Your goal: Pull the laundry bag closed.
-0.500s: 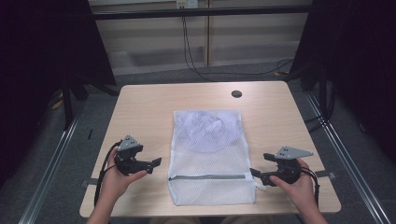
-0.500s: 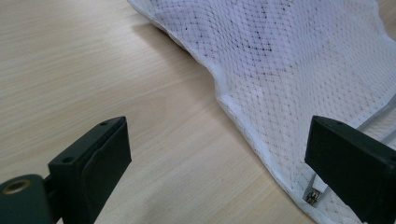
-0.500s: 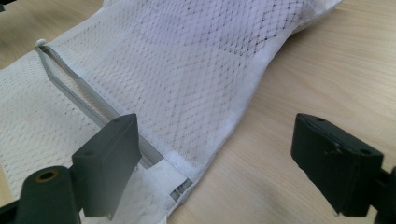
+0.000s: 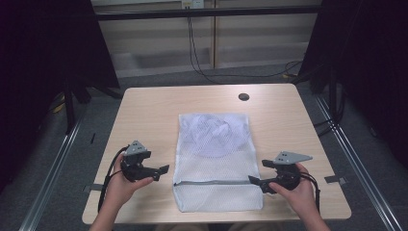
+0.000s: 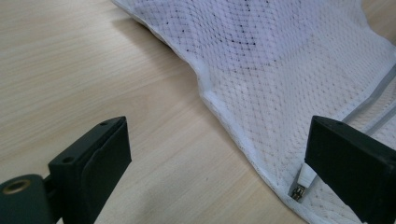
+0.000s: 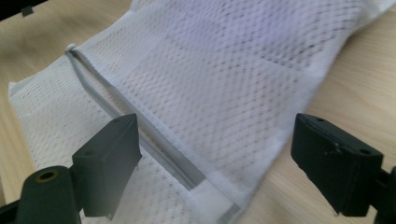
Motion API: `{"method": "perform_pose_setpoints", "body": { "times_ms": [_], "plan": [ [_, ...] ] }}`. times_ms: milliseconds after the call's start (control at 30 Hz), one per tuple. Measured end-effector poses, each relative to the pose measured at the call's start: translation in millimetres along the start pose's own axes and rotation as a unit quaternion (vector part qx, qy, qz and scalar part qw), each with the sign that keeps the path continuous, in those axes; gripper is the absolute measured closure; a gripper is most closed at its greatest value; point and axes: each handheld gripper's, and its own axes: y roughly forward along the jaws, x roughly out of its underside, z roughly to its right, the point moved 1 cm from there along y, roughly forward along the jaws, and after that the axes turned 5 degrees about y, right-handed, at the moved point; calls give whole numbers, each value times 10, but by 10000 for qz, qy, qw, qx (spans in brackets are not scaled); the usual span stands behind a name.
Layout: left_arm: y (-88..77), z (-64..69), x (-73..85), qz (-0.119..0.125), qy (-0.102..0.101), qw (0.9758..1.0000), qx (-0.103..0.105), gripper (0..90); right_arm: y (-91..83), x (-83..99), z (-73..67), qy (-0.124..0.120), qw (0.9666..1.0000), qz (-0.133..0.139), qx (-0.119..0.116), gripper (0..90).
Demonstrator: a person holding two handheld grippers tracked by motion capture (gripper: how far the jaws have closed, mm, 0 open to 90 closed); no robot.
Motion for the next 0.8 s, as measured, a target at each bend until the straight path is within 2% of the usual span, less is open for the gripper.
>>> {"method": "perform_pose_setpoints", "body": {
  "times_ms": [167, 400, 800],
  "plan": [
    [4, 13, -9, 14, 1, 10000, 45, 66, 86, -52, -95, -93, 9999, -92, -40, 155],
    [12, 20, -6, -51, 42, 10000, 60, 66, 162, -137, -172, -52, 9999, -79, -111, 156],
    [-4, 30, -5, -35, 62, 9999, 135, 71, 412, -247, -389, -91, 9993, -215, -301, 157]
  ]
}}
